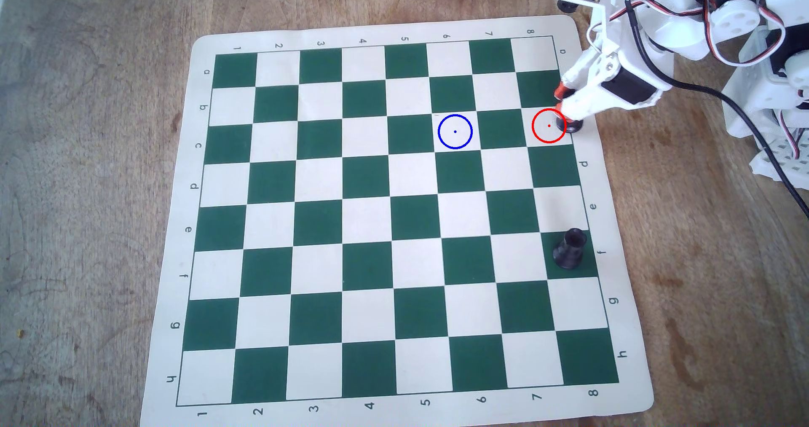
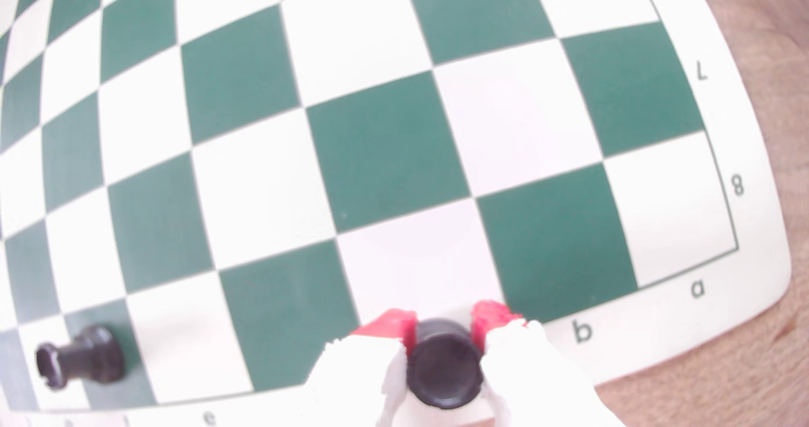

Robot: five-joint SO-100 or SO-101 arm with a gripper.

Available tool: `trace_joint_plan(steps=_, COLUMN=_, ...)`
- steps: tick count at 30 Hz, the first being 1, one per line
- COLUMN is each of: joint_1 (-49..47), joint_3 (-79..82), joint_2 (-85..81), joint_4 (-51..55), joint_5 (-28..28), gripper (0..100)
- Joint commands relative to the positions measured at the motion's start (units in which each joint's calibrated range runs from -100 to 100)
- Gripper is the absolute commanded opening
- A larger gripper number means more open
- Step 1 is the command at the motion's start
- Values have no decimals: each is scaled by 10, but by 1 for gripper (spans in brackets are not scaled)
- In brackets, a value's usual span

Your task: Move the chess piece from red to blue

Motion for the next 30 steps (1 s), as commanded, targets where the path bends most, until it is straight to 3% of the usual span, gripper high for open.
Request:
trace_joint_plan(steps=1, joint_1=3, joint_3=-140, joint_2=-22, joint_4=97, joint_5=-1, gripper=0)
trace_joint_plan(steps=11, joint_1=6, joint_3=-369, joint_2=23, joint_4=206, joint_5=-12, gripper=0)
trace_joint_plan(steps=21, joint_1=10, joint_3=-509, joint_2=269, joint_4=79, joint_5=-27, gripper=0)
trace_joint_plan(steps=30, joint_1=4, joint_3=-485, joint_2=381, joint_4=-8, joint_5=-38, gripper=0)
